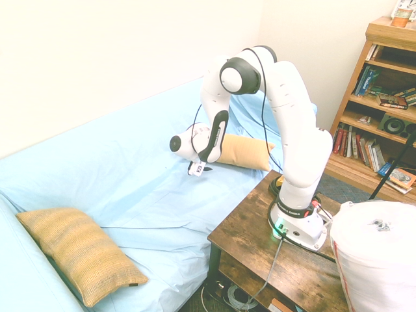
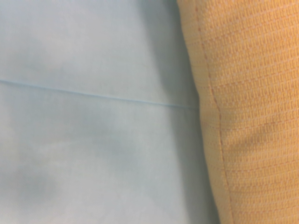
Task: Move the pillow to side
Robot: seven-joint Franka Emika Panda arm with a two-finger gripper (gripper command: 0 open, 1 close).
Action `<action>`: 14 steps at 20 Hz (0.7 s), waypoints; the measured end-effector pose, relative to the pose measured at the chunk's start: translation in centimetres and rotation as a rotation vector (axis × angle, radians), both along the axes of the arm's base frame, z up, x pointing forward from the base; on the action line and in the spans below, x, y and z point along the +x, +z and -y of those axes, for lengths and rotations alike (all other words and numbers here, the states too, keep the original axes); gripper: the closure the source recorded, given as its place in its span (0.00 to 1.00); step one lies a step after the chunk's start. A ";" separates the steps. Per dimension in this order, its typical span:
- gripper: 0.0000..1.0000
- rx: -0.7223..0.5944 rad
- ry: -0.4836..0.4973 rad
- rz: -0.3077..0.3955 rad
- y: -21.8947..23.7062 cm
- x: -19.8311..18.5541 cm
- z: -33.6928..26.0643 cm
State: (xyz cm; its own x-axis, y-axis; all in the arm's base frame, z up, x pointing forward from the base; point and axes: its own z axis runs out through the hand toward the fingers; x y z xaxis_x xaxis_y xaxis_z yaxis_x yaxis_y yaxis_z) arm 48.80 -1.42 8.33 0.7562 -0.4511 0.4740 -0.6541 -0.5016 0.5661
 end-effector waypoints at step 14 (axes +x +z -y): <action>0.00 -0.220 0.028 -0.014 -6.8 2.1 7.8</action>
